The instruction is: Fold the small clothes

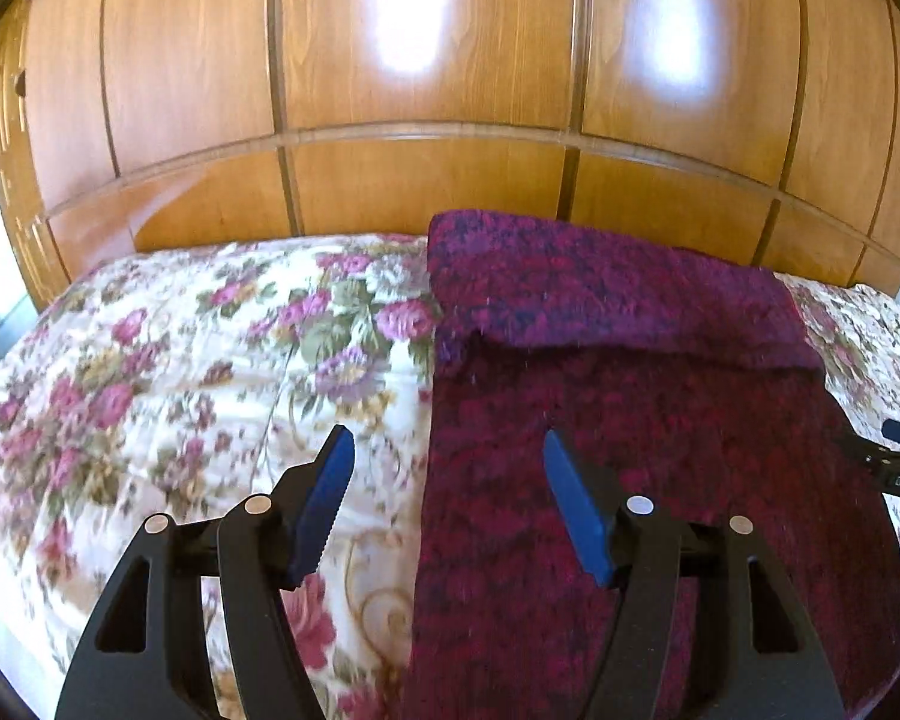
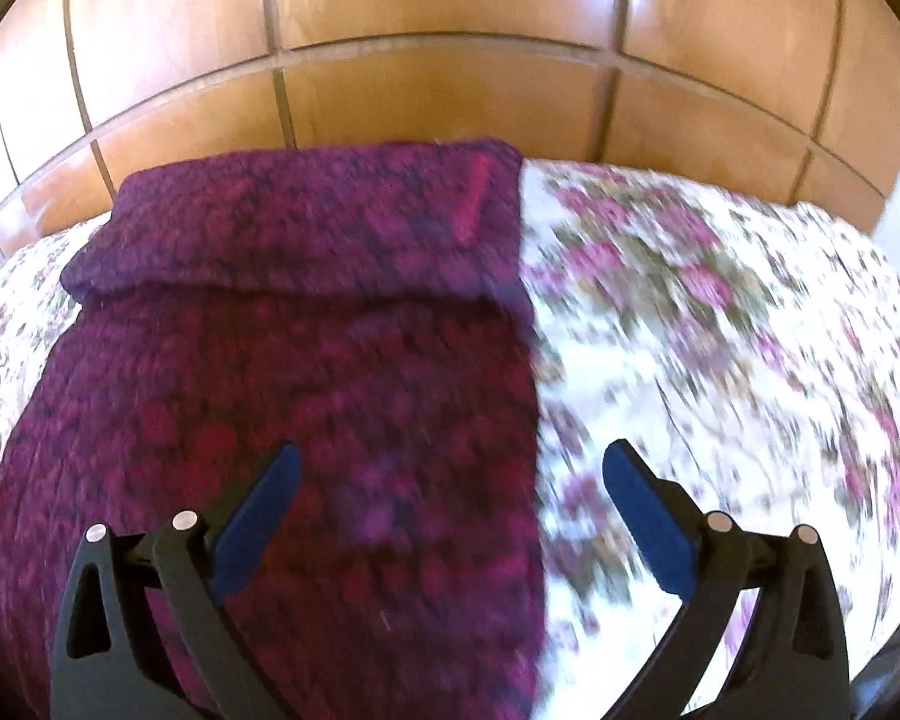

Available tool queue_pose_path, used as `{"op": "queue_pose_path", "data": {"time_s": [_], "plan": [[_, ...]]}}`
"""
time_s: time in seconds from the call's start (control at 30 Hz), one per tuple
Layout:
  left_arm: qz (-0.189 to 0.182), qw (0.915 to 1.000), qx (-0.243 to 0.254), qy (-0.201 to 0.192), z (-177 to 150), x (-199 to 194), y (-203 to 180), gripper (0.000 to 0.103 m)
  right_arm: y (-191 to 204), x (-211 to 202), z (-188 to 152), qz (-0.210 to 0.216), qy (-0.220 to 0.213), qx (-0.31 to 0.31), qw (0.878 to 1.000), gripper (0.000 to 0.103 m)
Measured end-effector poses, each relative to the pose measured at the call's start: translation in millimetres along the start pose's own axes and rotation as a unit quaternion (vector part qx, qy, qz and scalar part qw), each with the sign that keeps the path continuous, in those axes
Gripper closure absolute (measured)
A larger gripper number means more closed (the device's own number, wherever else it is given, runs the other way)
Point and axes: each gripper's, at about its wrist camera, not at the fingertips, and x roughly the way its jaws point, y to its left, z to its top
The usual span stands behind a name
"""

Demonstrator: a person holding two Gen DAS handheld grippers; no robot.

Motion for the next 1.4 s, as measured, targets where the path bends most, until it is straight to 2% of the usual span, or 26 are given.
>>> {"op": "queue_pose_path", "data": {"time_s": [0.17,0.33,0.53,0.63,0.7,0.73,0.77,0.8,0.83,0.9,0.93,1.0,1.13,1.2,1.3,1.4], "plan": [[0.001,1.0000,0.002,0.006,-19.2,-10.0,3.0,0.038,-20.7,-12.8,-21.2,0.003,0.012,0.034,0.999,0.003],[0.000,0.9997,-0.002,0.026,-43.7,-20.3,16.2,0.038,-30.4,-18.7,-45.7,0.030,0.038,0.053,0.997,0.003],[-0.059,0.9956,-0.023,0.069,-85.2,-38.8,37.4,0.038,-28.7,-31.0,-86.4,0.117,0.073,0.060,0.989,0.002],[-0.091,0.9906,-0.036,0.095,-105.1,-48.0,42.5,0.038,-24.8,-46.7,-104.8,0.142,0.090,0.046,0.985,0.002],[-0.118,0.9843,-0.049,0.122,-117.8,-49.1,42.4,0.041,-25.0,-57.4,-116.6,0.173,0.119,0.046,0.977,0.003],[-0.131,0.9810,-0.052,0.134,-123.1,-49.2,40.6,0.045,-25.3,-62.6,-122.5,0.189,0.134,0.046,0.972,0.006],[-0.142,0.9780,-0.047,0.146,-129.2,-48.3,37.4,0.054,-25.6,-68.0,-129.4,0.201,0.146,0.045,0.967,0.009],[-0.142,0.9769,-0.040,0.155,-134.4,-47.3,34.4,0.064,-25.4,-70.5,-134.6,0.209,0.157,0.044,0.964,0.021],[-0.141,0.9765,-0.039,0.158,-139.9,-47.9,32.6,0.068,-24.5,-72.2,-140.5,0.217,0.168,0.043,0.961,0.035],[-0.148,0.9767,-0.039,0.151,-142.6,-52.9,32.7,0.082,-20.3,-74.9,-152.1,0.234,0.180,0.044,0.954,0.056],[-0.148,0.9772,-0.036,0.148,-142.2,-55.8,33.0,0.084,-19.4,-77.5,-151.7,0.236,0.177,0.047,0.954,0.066],[-0.163,0.9748,-0.052,0.143,-135.2,-62.9,39.5,0.087,-22.2,-85.9,-136.7,0.259,0.163,0.063,0.950,0.076],[-0.218,0.9649,-0.086,0.119,-99.0,-72.9,51.9,0.088,-27.4,-110.7,-88.7,0.306,0.089,0.086,0.944,0.080],[-0.245,0.9612,-0.092,0.088,-71.2,-75.5,52.4,0.088,-29.1,-113.1,-65.3,0.316,0.054,0.097,0.942,0.081],[-0.266,0.9547,-0.113,0.071,-37.0,-55.8,53.5,0.088,-32.8,-93.8,-34.5,0.318,0.033,0.136,0.938,0.082],[-0.264,0.9553,-0.117,0.064,-5.9,-24.3,50.0,0.088,-34.0,-62.3,-3.1,0.295,0.027,0.168,0.940,0.083]]}}
